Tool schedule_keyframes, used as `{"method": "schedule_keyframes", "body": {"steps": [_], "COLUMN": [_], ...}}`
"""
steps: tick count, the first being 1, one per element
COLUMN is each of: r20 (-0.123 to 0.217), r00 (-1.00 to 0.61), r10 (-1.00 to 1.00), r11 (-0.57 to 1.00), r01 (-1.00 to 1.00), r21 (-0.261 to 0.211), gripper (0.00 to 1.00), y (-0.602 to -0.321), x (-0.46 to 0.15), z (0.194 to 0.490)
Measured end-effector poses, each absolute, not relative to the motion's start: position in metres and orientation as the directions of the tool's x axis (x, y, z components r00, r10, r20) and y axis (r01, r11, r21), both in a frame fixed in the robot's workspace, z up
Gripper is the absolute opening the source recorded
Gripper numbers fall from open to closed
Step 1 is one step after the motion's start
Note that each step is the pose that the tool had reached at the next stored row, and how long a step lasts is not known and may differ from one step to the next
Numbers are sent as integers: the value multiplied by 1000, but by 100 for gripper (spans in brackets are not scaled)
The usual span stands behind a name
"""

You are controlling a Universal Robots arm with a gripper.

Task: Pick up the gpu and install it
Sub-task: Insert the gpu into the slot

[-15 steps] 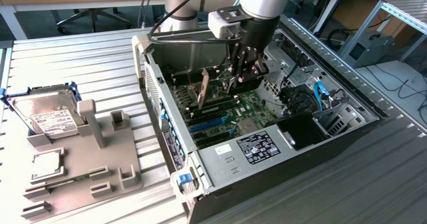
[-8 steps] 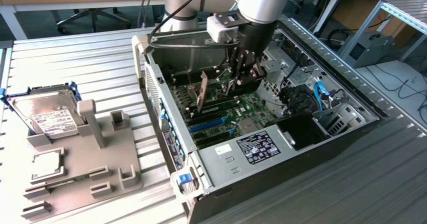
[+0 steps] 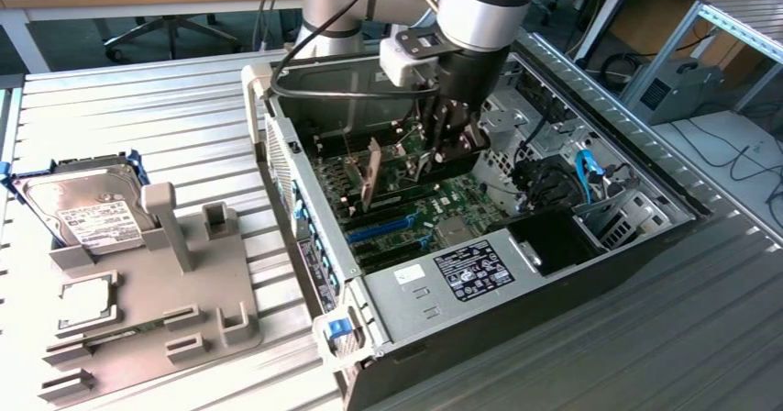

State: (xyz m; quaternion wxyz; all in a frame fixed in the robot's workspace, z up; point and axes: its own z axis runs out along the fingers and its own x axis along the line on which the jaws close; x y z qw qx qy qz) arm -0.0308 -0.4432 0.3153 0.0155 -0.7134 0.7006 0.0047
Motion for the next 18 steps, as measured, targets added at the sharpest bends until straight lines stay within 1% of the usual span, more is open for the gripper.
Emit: {"method": "schedule_keyframes", "body": {"steps": [18], "r20": [-28], "r00": [18], "r10": [-999], "r11": [-18], "r01": [-1000], "r21": [-15], "gripper": [26], "y": [-446], "x": [-31], "z": [312]}}
